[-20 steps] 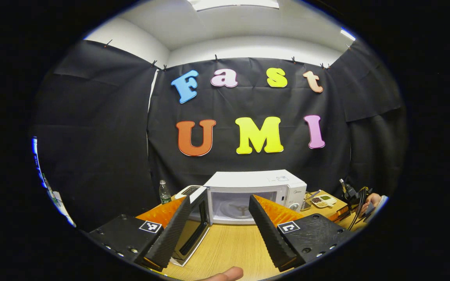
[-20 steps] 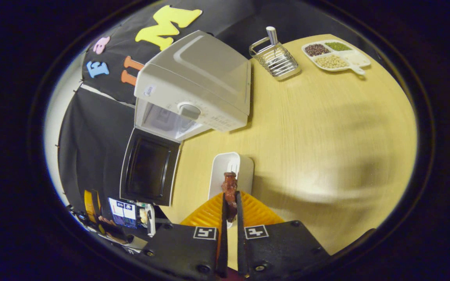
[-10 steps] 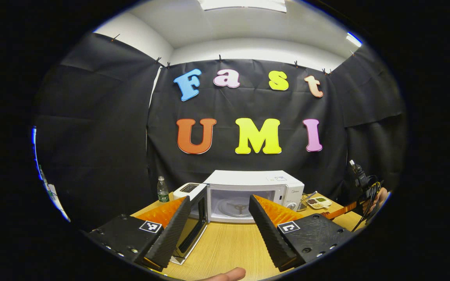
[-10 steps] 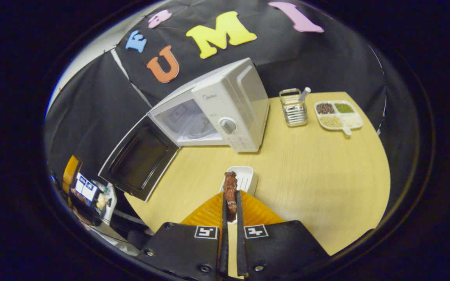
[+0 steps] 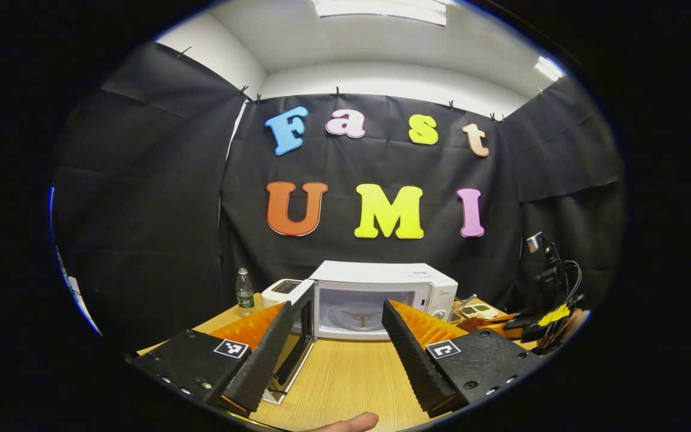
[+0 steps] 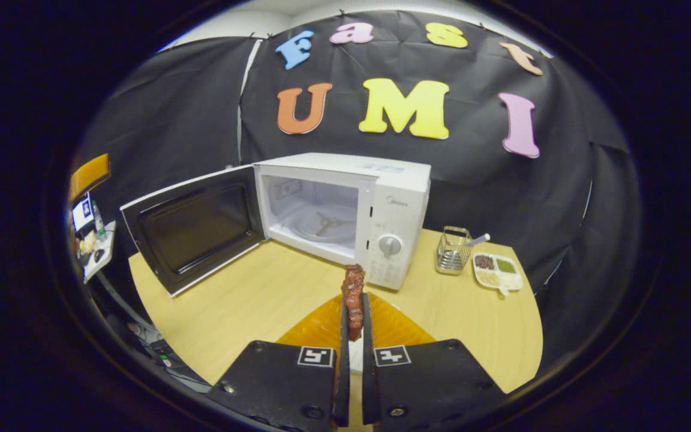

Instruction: Open the microwave oven with the left hand, put the food in, and close the microwave oven.

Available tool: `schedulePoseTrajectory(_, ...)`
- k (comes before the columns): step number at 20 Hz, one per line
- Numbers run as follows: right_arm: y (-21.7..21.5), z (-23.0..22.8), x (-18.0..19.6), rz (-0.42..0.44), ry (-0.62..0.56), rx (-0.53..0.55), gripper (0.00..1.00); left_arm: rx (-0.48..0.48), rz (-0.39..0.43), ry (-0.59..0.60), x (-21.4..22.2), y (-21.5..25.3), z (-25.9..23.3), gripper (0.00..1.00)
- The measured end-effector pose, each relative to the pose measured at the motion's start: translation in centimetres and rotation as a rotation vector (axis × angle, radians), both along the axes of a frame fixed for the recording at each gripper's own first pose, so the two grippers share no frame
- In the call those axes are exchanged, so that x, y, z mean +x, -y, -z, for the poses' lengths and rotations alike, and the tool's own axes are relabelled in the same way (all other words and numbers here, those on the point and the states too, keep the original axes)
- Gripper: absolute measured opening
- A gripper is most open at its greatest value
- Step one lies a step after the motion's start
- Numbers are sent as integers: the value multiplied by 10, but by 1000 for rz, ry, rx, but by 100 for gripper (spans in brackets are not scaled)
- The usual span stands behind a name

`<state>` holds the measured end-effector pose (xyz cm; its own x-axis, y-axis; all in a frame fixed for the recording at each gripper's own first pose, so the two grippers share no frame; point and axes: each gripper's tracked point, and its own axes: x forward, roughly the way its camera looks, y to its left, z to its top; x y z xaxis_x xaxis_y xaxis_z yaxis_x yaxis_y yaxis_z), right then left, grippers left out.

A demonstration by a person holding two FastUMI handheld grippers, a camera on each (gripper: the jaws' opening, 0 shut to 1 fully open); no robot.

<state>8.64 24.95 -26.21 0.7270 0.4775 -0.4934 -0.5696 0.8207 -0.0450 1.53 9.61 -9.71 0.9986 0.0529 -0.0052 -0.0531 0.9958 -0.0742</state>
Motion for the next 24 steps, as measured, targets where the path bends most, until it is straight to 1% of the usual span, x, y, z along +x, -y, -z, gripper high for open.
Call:
schedulePoseTrajectory(2,-25,1,2,18,60,7,12,-11,4,-5,-4,-4,3,92)
schedulePoseTrajectory(4,-51,7,4,27,83,30,11,-24,1,-11,-8,-7,6,92)
schedulePoseTrajectory(7,-92,17,12,63,71,95,12,-15,-9,-20,-14,-14,10,92)
schedulePoseTrajectory(8,-105,19,17,81,67,121,12,-1,-29,-11,-16,-20,9,92)
schedulePoseTrajectory(9,-119,22,23,97,62,157,12,14,-47,-2,-18,-26,7,92)
schedulePoseTrajectory(11,-144,28,36,147,40,243,12,27,-55,-8,-19,-30,10,92)
schedulePoseTrajectory(14,-180,40,64,248,11,368,12,11,-45,-16,-19,-32,15,92)
schedulePoseTrajectory(15,-191,43,75,278,17,402,12,10,-42,-18,-19,-34,16,92)
schedulePoseTrajectory(18,-216,43,117,363,83,464,12,16,-40,-40,-13,-38,25,92)
schedulePoseTrajectory(20,-229,42,142,417,102,532,12,29,-47,-65,-11,-40,33,92)
schedulePoseTrajectory(23,-250,52,178,489,29,643,12,62,-51,-86,-4,-43,40,92)
schedulePoseTrajectory(24,-255,56,190,516,6,665,12,65,-47,-97,-1,-43,42,92)
